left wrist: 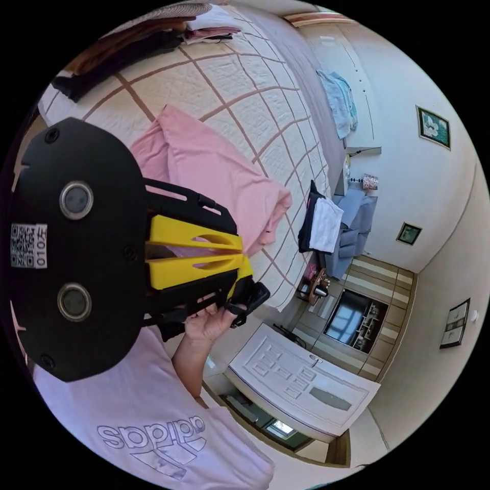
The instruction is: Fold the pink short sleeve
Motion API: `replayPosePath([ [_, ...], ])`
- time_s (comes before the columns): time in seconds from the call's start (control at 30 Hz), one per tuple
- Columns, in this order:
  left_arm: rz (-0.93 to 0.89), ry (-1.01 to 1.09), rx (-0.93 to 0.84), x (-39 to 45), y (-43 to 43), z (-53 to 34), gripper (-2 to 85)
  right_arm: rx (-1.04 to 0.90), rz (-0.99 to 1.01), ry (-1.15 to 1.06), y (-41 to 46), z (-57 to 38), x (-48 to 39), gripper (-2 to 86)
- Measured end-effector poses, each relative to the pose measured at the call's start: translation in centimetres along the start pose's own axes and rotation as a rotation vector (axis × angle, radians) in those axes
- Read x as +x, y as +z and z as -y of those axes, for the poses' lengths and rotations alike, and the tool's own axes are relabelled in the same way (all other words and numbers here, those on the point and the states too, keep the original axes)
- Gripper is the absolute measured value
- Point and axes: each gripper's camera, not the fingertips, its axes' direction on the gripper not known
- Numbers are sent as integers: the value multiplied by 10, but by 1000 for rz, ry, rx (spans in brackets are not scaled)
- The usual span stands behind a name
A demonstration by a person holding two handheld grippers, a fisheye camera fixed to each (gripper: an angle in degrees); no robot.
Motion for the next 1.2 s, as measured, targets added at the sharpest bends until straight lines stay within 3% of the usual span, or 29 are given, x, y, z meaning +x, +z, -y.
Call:
replayPosePath([
  [0.13,-2,83,-45,45,32,-12,2,106,121,43,-18,-6,9,62],
  [0.3,-256,249,-140,75,47,-8,11,-5,-311,-146,-35,-8,-35,43],
  [0.5,20,522,-175,105,55,58,39,-290,-489,-238,-26,-32,-44,42],
  [0.67,45,986,-448,183,198,132,53,-223,-395,-221,-18,-50,-29,43],
  [0.77,74,1273,-688,224,292,132,52,-241,-393,-249,-8,-63,-34,42],
  [0.87,104,1417,-869,233,357,126,47,-238,-392,-257,-3,-79,-38,42],
  [1.07,66,1483,-1098,236,404,115,31,-215,-372,-243,2,-112,-39,43],
  [1.2,159,1476,-1068,243,403,110,12,-214,-402,-228,11,-140,-45,43],
])
